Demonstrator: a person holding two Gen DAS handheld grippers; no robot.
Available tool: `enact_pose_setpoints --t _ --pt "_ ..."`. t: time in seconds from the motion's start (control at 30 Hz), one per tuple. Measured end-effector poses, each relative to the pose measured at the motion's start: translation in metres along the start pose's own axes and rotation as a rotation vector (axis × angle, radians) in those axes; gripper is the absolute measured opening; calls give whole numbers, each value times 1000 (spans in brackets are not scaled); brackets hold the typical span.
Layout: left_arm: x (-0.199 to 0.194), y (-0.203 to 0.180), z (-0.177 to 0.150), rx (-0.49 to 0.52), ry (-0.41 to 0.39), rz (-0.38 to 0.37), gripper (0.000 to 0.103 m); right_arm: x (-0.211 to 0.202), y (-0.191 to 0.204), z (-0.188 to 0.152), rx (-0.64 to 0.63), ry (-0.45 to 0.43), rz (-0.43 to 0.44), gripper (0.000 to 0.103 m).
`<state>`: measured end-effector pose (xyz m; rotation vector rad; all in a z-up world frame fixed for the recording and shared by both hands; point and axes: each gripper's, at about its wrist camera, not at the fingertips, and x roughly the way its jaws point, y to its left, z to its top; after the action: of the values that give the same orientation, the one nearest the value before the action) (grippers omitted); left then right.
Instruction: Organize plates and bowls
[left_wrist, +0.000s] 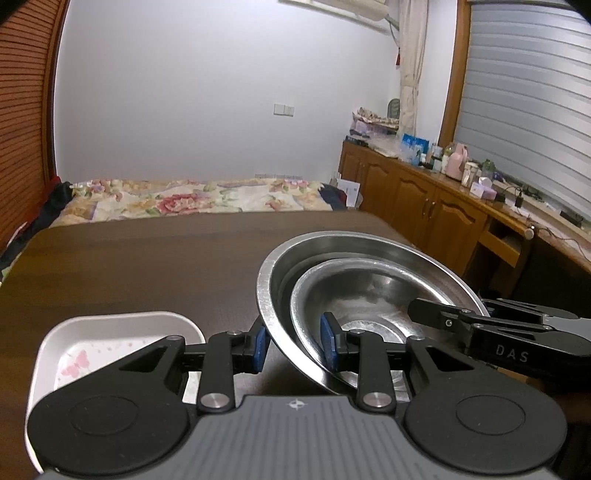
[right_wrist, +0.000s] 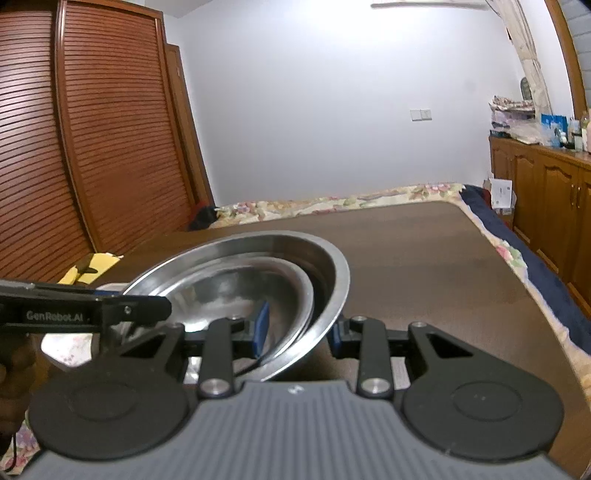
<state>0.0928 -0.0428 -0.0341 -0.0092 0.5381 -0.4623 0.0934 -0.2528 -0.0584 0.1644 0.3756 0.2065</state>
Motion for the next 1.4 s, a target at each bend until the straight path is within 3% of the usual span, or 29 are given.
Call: enact_pose_setpoints --t 0.57,1.0,1.4 --pt "-40 31 14 -12 -52 66 32 1 27 26 -15 -14 66 34" --pt "-68 90 0 -96 -58 149 32 23 73 22 -62 37 180 34" --pt "-77 114 -13 -125 -41 192 32 31 107 20 -141 90 245 34"
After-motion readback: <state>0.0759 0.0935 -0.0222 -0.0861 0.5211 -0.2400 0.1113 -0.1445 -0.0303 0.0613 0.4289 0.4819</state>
